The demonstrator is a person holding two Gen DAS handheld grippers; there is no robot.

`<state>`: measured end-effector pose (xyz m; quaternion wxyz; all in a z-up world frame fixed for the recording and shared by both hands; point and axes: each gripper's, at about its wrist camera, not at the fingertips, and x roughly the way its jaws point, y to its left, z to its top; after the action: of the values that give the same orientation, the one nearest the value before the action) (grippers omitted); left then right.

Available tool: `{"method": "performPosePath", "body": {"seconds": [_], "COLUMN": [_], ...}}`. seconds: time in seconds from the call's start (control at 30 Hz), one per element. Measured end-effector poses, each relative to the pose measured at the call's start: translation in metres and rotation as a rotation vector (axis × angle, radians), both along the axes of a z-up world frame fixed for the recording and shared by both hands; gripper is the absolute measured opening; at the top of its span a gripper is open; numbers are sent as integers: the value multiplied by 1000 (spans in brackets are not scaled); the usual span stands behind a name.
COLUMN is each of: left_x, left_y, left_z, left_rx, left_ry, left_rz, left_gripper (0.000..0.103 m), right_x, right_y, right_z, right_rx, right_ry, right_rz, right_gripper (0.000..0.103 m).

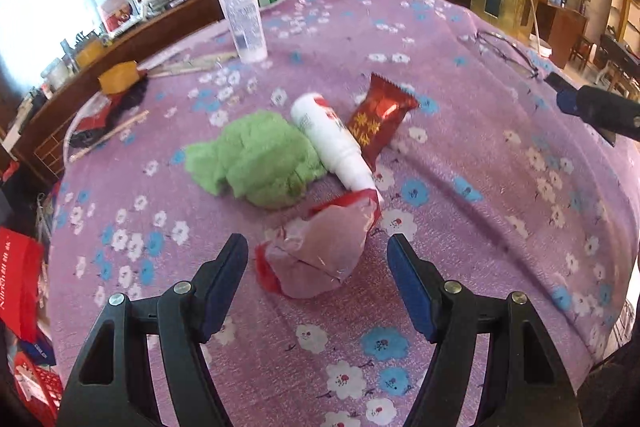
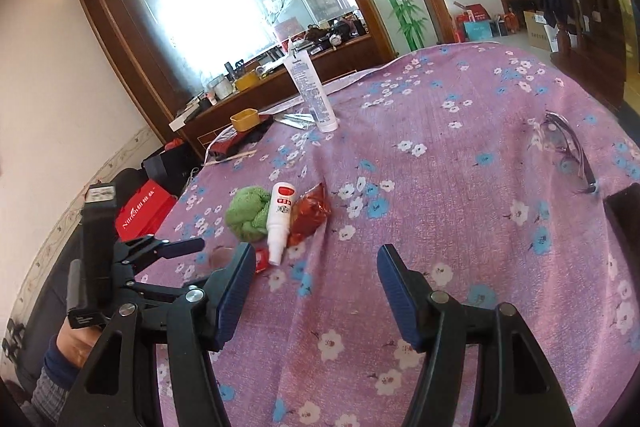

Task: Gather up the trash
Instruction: 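Return to the table and grasp the pink plastic bag with the left tool, then lift the pink bag with the left tool while the right tool moves toward the spray bottle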

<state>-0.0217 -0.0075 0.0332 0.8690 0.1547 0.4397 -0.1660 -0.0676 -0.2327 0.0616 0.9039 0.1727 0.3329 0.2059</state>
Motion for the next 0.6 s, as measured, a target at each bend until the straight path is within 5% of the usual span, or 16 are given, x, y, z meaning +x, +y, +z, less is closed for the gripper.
{"method": "performPosePath", "body": {"seconds": [0.13,0.33,0.6], "left_x": [10,11,-9], "left_y": [-4,-4,-2], "left_z": [-14,-17,21], "left_rx": [-24,-38,-140], "left_ry": [16,-23,-62], "left_rz": [6,62,57], "left_gripper": [68,40,38], "right_x": [4,13,19], "right_y": [5,8,8], "right_z": [-5,-13,-19], "right_rx": [-8,-14,-6], "right_ry": [11,36,51], "right_rz": [8,10,1], "right_gripper": [68,68,68]}}
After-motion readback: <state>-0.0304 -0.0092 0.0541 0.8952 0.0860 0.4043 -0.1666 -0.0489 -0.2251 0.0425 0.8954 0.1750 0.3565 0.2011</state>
